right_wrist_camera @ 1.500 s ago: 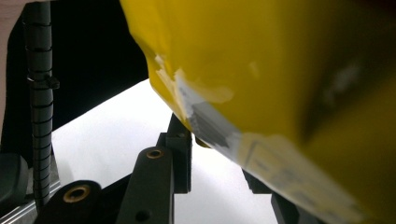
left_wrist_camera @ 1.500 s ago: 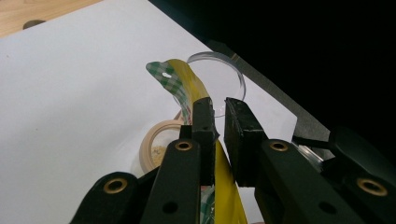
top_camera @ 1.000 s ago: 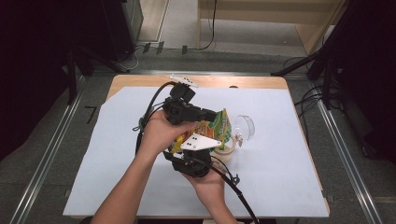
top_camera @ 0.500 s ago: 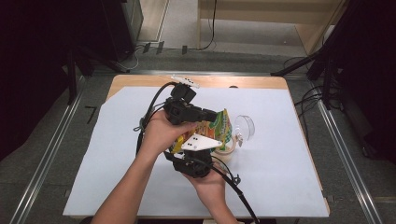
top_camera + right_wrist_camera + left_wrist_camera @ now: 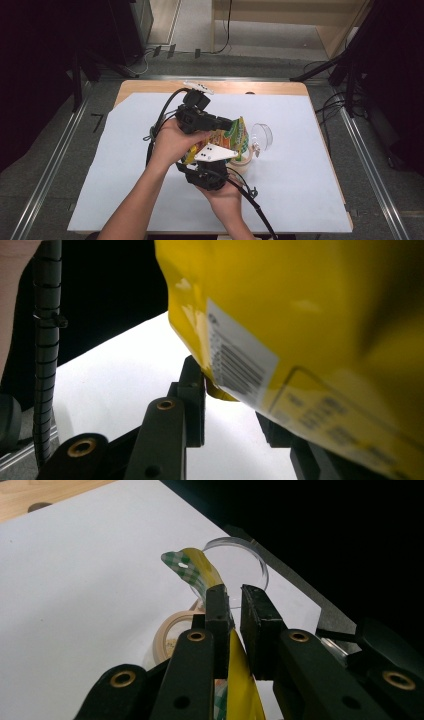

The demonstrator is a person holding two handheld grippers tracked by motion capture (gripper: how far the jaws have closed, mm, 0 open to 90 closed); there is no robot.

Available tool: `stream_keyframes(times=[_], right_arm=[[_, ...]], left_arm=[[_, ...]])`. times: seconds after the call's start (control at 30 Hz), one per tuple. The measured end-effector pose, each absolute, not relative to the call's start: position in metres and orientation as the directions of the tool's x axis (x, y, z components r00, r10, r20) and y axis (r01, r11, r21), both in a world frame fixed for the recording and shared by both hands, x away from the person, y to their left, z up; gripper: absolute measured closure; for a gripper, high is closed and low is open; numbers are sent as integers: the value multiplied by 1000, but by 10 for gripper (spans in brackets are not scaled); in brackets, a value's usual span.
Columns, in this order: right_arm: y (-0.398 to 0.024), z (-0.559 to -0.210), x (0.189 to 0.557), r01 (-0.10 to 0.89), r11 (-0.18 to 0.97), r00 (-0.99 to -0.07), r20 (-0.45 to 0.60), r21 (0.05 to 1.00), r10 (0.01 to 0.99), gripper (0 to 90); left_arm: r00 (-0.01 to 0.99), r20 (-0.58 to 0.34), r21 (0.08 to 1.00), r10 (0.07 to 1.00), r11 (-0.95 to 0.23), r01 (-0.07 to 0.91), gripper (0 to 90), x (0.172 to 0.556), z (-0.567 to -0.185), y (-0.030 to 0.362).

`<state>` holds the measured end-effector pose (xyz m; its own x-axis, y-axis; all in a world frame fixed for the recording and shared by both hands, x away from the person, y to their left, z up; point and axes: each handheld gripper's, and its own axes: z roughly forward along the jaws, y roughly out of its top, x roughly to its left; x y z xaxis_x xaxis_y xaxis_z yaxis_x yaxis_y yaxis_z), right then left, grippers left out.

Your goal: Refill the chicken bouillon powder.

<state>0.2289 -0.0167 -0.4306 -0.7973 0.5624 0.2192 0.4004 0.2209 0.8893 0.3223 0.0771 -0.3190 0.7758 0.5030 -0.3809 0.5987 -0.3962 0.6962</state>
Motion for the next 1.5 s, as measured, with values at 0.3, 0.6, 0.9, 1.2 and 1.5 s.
stream_keyframes(times=[0.3,0.6,0.9,1.2,1.5], right_arm=[[-17,-431,229,399,222,-798,217,890,561,691],[-19,-432,229,395,225,-799,211,891,564,691],[-19,-431,230,393,231,-800,207,890,563,691],[-19,-431,231,394,234,-801,207,889,562,691],[-17,-430,231,394,239,-801,203,888,563,691]], left_arm=[[777,-379,697,503,-397,597,828,322,-319,77],[780,-376,701,500,-396,593,828,321,-320,75],[780,-377,705,499,-391,592,828,322,-321,76],[779,-378,707,500,-387,592,829,322,-320,77],[774,-384,708,503,-378,596,830,323,-320,79]])
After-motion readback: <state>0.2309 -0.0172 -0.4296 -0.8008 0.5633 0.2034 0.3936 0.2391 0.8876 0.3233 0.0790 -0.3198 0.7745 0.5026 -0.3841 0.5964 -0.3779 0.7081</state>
